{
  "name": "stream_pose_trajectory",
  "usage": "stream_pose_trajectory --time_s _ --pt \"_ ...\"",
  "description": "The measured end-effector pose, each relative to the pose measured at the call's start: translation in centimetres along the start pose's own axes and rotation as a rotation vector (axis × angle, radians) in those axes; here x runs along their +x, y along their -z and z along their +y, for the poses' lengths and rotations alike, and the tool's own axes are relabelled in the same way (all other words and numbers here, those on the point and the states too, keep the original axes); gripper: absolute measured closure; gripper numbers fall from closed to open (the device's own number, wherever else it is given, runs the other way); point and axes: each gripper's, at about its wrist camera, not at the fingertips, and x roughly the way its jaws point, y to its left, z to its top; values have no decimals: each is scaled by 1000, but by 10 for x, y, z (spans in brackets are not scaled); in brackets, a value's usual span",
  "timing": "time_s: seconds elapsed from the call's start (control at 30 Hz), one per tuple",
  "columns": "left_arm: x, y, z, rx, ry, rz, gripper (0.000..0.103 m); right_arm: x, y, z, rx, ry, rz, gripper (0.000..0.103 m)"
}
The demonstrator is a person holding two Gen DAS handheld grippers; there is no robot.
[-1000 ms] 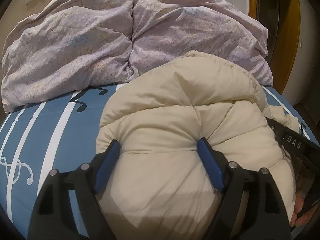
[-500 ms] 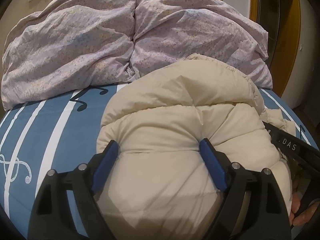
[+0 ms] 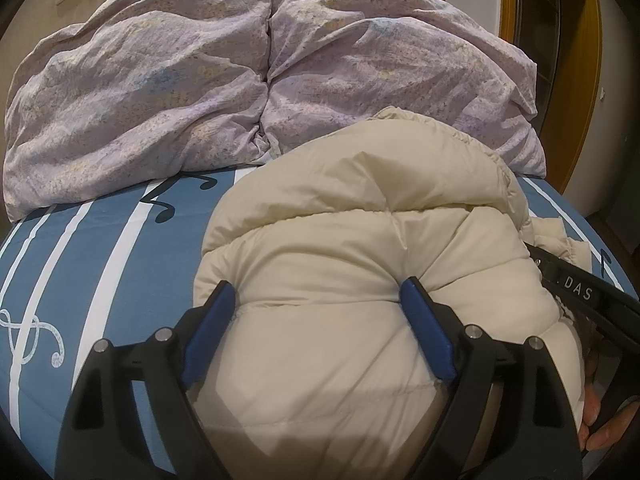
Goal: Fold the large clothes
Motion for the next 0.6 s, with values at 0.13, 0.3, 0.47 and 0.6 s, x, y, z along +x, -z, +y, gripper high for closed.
stream_pose_trajectory --time_s 0.13,0.3,0.47,0.6 --pt "0 0 0 1 0 0 17 1 0 2 -7 12 6 72" --pt "1 0 0 3 -1 2 17 3 -1 7 -28 40 20 72" --pt "2 0 0 12 -10 6 17 6 0 7 -33 47 32 72" --pt "3 0 -1 21 -18 8 17 7 -1 7 -32 45 32 72"
